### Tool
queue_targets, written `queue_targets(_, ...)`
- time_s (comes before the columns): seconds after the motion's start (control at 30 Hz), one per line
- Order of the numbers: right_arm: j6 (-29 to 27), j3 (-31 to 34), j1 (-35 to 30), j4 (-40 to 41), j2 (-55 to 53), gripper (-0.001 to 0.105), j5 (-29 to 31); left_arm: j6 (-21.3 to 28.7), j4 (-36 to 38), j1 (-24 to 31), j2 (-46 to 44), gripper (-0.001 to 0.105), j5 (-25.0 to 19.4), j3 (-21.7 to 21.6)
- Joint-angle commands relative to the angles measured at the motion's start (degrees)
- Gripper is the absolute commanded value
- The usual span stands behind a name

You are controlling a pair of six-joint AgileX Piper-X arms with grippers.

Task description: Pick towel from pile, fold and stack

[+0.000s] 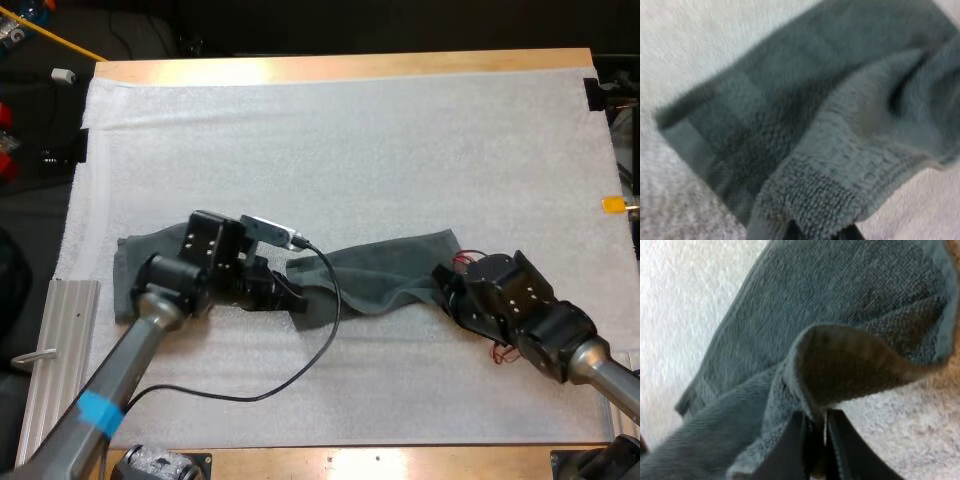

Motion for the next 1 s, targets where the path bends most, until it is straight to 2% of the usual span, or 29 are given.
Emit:
queue_targets(0.0, 0.6, -0.4, -0.1, -0.6, 0.1, 0.000, 1.1, 0.6, -0.1, -0.1, 0.9, 0.000, 1.3, -0.1)
queue_targets(0.13, 1.0, -0.4, -0.5, -0.7, 0.1, 0.000, 4.4, 0.6, -1.2, -0.2, 5.0, 0.000, 2.0, -0.1)
queue_targets(0.3, 2.3, -0.4, -5.3, -0.7, 0.1, 0.000, 4.8, 0.6, -3.1, -0.2, 8.9, 0.000, 2.0, -0.1)
queue_targets(0.43, 1.9, -0.4, -10.7, -1.8, 0.9, 0.000, 1.3, 0.6, -5.8, -0.2, 11.1, 0.000, 2.0, -0.1)
queue_targets(0.63, -0.3, -0.4, -14.9, -8.6, 5.5, 0.000, -9.5, 0.2, -9.3, -0.2, 11.9, 0.000, 0.8, -0.1)
queue_targets(0.77, -1.0, -0.4, -15.0, -10.7, 8.2, 0.000, -10.6, 0.2, -9.7, -0.1, 11.9, 0.000, -1.4, -0.1)
queue_targets(0.97, -7.7, -0.4, -15.0, -13.3, 8.8, 0.001, -10.7, 0.3, -9.7, -0.1, 11.9, 0.000, -2.8, -0.1)
